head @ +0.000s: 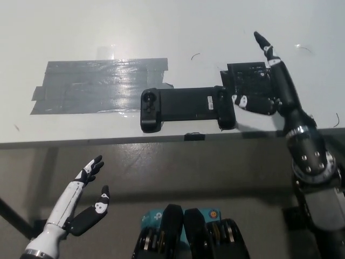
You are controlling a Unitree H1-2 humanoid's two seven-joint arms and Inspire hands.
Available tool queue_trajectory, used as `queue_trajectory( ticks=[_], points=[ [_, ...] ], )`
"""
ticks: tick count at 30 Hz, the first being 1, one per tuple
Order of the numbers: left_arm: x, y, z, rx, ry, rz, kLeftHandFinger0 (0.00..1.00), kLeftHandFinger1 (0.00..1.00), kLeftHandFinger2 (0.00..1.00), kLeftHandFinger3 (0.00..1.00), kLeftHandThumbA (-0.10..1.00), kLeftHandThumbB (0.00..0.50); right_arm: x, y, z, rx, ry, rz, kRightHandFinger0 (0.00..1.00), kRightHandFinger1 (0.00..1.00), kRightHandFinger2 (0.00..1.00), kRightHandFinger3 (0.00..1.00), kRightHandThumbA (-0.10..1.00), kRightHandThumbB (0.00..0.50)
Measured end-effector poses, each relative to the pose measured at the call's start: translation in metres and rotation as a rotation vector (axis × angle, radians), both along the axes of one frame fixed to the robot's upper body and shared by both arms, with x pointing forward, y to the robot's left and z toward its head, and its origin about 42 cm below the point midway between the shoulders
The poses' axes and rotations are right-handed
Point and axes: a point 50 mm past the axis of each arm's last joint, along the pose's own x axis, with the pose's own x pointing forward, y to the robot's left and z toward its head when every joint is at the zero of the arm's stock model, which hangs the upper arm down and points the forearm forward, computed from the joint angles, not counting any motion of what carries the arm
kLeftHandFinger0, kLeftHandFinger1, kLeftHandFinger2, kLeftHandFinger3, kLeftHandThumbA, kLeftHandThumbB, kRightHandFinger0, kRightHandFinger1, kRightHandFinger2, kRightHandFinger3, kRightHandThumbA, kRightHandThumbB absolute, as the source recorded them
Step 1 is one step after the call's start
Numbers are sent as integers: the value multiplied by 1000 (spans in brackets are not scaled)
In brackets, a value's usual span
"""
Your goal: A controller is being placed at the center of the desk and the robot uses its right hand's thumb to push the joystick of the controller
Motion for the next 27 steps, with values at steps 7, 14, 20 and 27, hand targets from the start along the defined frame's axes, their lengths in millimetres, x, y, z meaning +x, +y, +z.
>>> queue_trajectory(
  ticks=[7,14,20,27],
  points=[
    [-2,0,1,2,-1,1,1000,1000,1000,1000,448,16,30,10,-12,-5,112,-30,1000,1000,1000,1000,1000,306],
    [-4,0,-1,6,3,3,1000,1000,1000,1000,446,12,47,15,-25,-10,198,-52,1000,1000,1000,1000,1000,279],
    [-4,0,-1,9,2,4,1000,1000,1000,1000,450,11,55,16,-30,-5,232,-63,1000,1000,1000,1000,1000,272],
    [-4,0,0,11,1,4,1000,1000,1000,1000,456,14,56,19,-39,12,266,-71,1000,1000,1000,1000,1000,284]
  ],
)
